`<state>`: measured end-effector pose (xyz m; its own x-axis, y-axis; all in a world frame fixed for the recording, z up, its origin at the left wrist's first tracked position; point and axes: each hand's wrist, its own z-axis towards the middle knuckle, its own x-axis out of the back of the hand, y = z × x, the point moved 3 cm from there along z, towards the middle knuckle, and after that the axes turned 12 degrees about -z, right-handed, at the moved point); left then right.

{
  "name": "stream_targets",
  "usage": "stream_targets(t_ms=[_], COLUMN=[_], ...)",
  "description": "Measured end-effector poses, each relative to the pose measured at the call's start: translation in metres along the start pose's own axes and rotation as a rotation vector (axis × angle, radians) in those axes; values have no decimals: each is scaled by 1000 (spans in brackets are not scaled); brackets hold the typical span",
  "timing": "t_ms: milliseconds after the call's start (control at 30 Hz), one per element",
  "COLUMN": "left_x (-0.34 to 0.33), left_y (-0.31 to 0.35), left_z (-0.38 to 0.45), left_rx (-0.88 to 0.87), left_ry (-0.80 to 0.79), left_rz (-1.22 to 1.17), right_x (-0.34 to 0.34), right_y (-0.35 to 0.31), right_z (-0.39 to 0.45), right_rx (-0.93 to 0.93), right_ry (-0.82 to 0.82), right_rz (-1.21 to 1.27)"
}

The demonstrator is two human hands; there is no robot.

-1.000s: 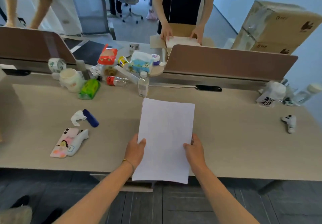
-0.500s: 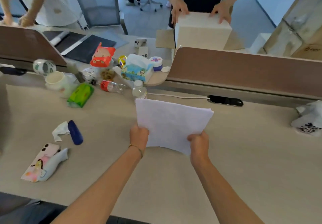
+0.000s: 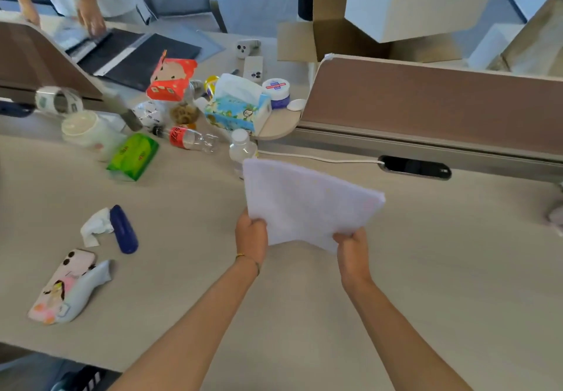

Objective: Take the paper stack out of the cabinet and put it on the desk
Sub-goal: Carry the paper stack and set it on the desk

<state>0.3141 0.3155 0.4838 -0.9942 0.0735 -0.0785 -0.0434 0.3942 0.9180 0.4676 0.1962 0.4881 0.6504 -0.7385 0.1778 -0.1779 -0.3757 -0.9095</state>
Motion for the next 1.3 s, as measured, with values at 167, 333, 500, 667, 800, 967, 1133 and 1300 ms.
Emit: stream_targets(t_ms=[167, 333, 500, 667, 800, 967, 1133, 1300], left_x=[-12, -18, -20, -24, -24, -18, -16, -23], left_y=[-2, -4, -23, -36, -47, -50, -55, -59], left_z=[6, 16, 32, 42, 52, 55, 51, 48], left_rx=[4, 45, 94, 87, 83, 51, 46, 76], left_ry=[-4, 56, 69, 69, 12, 23, 87, 84], left_rz=[51, 163, 276, 435, 596, 643, 513, 493], right_x=[-5, -4, -16, -27, -29, -25, -17, -26], right_y=[-9, -2, 19, 37, 41, 53, 44, 52], right_z=[5, 26, 59, 80, 85, 89, 78, 69], right_rx=[-32, -90, -166, -216, -253, -256, -218, -259], right_ry=[0, 64, 67, 71, 73, 45, 70, 47], right_rz=[-13, -168, -271, -321, -349, -376, -437, -455])
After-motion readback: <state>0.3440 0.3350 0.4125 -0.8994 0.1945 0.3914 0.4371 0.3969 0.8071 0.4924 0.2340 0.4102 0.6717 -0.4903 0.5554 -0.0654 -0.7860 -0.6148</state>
